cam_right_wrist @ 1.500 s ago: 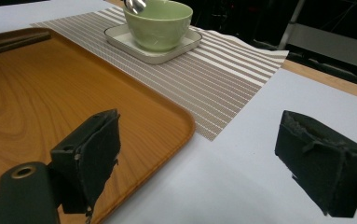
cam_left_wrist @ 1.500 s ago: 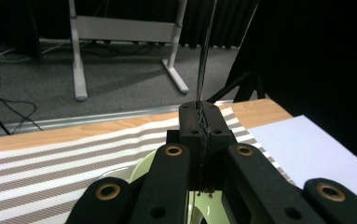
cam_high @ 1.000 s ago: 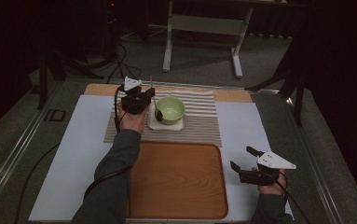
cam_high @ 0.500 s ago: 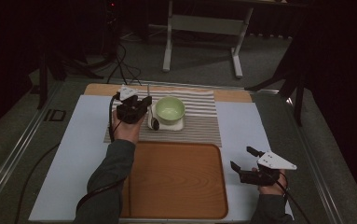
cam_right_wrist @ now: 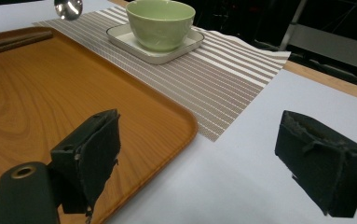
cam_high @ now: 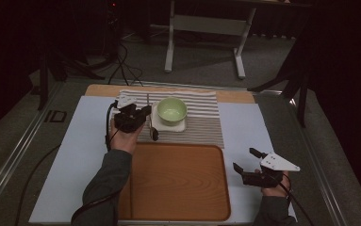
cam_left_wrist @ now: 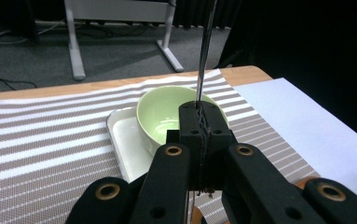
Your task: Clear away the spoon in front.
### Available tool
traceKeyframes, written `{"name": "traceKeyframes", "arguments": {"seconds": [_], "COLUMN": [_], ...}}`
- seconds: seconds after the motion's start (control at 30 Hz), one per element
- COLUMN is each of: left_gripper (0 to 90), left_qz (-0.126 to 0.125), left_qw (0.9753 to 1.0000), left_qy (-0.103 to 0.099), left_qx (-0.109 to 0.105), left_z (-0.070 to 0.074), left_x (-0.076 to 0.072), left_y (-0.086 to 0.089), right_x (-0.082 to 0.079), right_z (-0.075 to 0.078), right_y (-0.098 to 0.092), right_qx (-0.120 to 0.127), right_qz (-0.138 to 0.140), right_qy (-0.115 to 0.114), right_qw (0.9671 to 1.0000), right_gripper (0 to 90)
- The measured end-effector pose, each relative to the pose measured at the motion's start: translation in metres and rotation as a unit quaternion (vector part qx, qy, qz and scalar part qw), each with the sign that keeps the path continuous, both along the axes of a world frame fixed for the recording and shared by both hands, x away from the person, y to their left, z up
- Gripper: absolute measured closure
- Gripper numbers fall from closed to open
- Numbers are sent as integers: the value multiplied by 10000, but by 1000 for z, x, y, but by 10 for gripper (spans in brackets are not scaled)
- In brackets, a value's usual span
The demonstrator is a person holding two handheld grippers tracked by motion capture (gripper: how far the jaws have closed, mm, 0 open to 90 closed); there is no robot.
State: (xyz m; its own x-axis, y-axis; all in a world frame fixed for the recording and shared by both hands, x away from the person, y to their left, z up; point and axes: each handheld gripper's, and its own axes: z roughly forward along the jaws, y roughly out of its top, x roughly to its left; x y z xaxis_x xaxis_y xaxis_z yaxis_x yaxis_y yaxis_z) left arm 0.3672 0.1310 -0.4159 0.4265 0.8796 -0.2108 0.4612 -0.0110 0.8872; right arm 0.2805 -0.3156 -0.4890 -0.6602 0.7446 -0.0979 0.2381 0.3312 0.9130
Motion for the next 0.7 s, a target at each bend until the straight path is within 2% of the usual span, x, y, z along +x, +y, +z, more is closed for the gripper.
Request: {"name": "traceKeyframes", "arguments": {"seconds": [0.23,0.5,0.6,0.7], "left_gripper": [900,900,900,900], "left_qz": [-33,-99,-86,-128], "left_qw": [9999,9997,9996,9994], "left_qy": [96,219,268,325], "left_qx": [-73,-14,-56,4], "left_z": [-6,-15,-18,-21], "left_x": [-9,-22,-27,-31], "left_y": [3,8,10,11], "right_x": [0,0,0,0], "right_z": [0,0,0,0], "right_y": [0,0,0,0], "right_qx": [-8,-10,-9,-9], "right_qz": [-5,-7,5,5], "right_qy": [-1,4,8,-2], "right_qw": [10000,10000,10000,10000], "right_gripper": [135,135,135,135]}}
